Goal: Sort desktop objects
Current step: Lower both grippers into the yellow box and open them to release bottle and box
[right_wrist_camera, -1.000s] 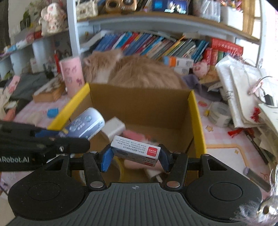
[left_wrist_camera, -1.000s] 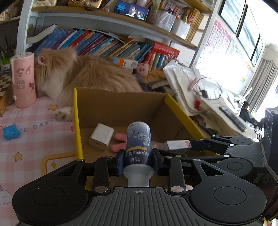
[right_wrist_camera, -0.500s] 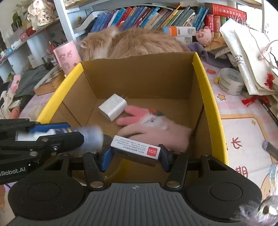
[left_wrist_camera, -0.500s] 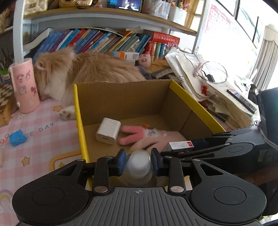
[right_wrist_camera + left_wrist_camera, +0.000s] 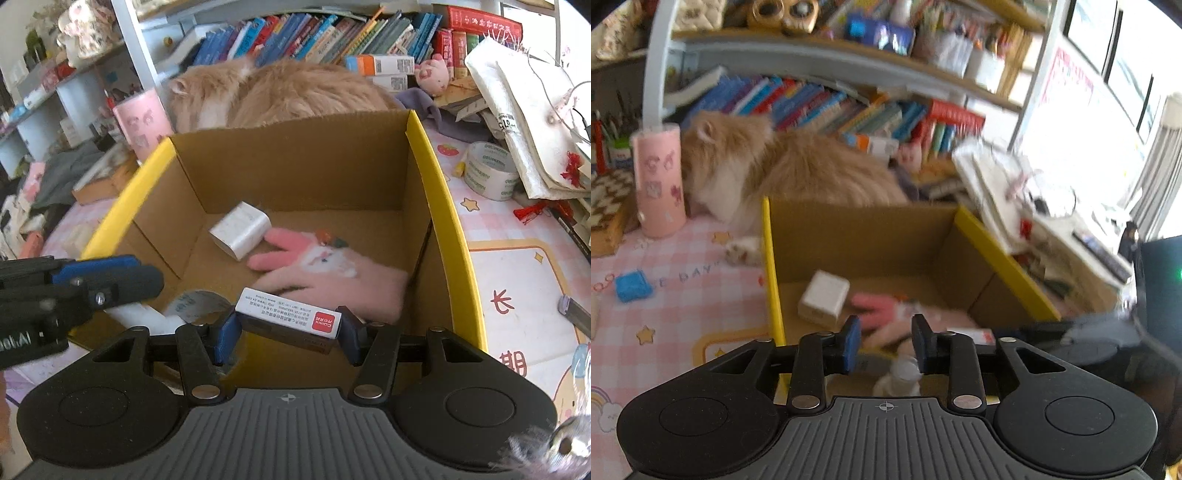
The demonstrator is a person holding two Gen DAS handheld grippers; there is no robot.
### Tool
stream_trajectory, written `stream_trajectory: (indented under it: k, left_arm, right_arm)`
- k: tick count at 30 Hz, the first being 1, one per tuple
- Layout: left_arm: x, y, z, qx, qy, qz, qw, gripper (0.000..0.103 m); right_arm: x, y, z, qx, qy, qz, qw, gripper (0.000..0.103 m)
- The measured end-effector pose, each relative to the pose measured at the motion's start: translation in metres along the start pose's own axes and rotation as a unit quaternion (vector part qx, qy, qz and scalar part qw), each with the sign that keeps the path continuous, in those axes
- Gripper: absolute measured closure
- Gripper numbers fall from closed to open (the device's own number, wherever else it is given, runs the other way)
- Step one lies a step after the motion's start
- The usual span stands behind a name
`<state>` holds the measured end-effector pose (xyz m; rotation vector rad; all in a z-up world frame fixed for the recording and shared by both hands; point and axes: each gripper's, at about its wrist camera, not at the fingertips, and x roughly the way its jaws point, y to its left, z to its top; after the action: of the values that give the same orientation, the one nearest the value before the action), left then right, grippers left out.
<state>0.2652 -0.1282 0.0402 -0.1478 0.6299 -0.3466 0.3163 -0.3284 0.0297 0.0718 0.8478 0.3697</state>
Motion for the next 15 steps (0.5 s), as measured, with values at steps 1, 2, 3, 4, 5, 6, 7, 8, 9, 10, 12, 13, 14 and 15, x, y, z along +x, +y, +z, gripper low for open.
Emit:
stream_trajectory:
  k: [1,2,3,4,5,6,7,8,9,10,12,13,14,15]
  left_arm:
    - [-0.002,-0.002,0.001,0.000,-0.010,0.002,1.0000,0.068]
    - [-0.004,-0.002,0.003,0.001,-0.017,0.004,0.9999,0.065]
    - [-0.006,-0.003,0.003,0.000,-0.022,0.006,0.9997,0.063]
    - [-0.007,-0.003,0.003,0.000,-0.027,0.009,0.9996,0.059]
    - [-0.008,-0.004,0.003,-0.001,-0.029,0.013,0.9995,0.055]
    - [-0.009,-0.004,0.002,-0.001,-0.032,0.015,0.9994,0.054]
    - [-0.011,-0.005,0.001,-0.001,-0.034,0.018,0.9992,0.054]
    - [-0.012,-0.005,0.000,-0.001,-0.035,0.021,0.9992,0.052]
    - [-0.013,-0.005,-0.002,0.000,-0.034,0.024,0.9991,0.051]
    - [-0.014,-0.006,-0.004,0.000,-0.032,0.028,0.9991,0.048]
    - [-0.017,-0.006,-0.008,-0.003,-0.031,0.033,0.9990,0.046]
    - [-0.018,-0.006,-0.009,-0.003,-0.031,0.034,0.9990,0.043]
    - [-0.020,-0.006,-0.011,-0.003,-0.032,0.036,0.9989,0.040]
    - [-0.022,-0.006,-0.013,-0.002,-0.033,0.037,0.9987,0.039]
  right_arm:
    - [-0.002,0.001,-0.001,0.002,-0.004,0.004,1.000,0.051]
    - [-0.005,0.002,-0.002,0.004,-0.009,0.005,1.000,0.050]
    - [-0.007,0.004,-0.002,0.003,-0.013,0.004,1.000,0.050]
    - [-0.009,0.006,-0.003,0.001,-0.017,0.002,1.000,0.049]
    - [-0.012,0.007,-0.003,0.000,-0.021,0.001,1.000,0.049]
    - [-0.014,0.009,-0.004,0.000,-0.027,-0.001,1.000,0.048]
    - [-0.017,0.010,-0.005,0.002,-0.033,-0.005,0.999,0.045]
    - [-0.020,0.011,-0.006,0.005,-0.040,-0.009,0.999,0.044]
    - [-0.023,0.011,-0.006,0.006,-0.046,-0.012,0.999,0.044]
    - [-0.026,0.012,-0.006,0.007,-0.053,-0.014,0.998,0.044]
    - [-0.031,0.014,-0.007,0.007,-0.069,-0.020,0.997,0.044]
    - [-0.034,0.015,-0.007,0.006,-0.077,-0.022,0.997,0.044]
    - [-0.037,0.016,-0.007,0.005,-0.084,-0.025,0.996,0.044]
    - [-0.039,0.017,-0.008,0.004,-0.091,-0.028,0.995,0.044]
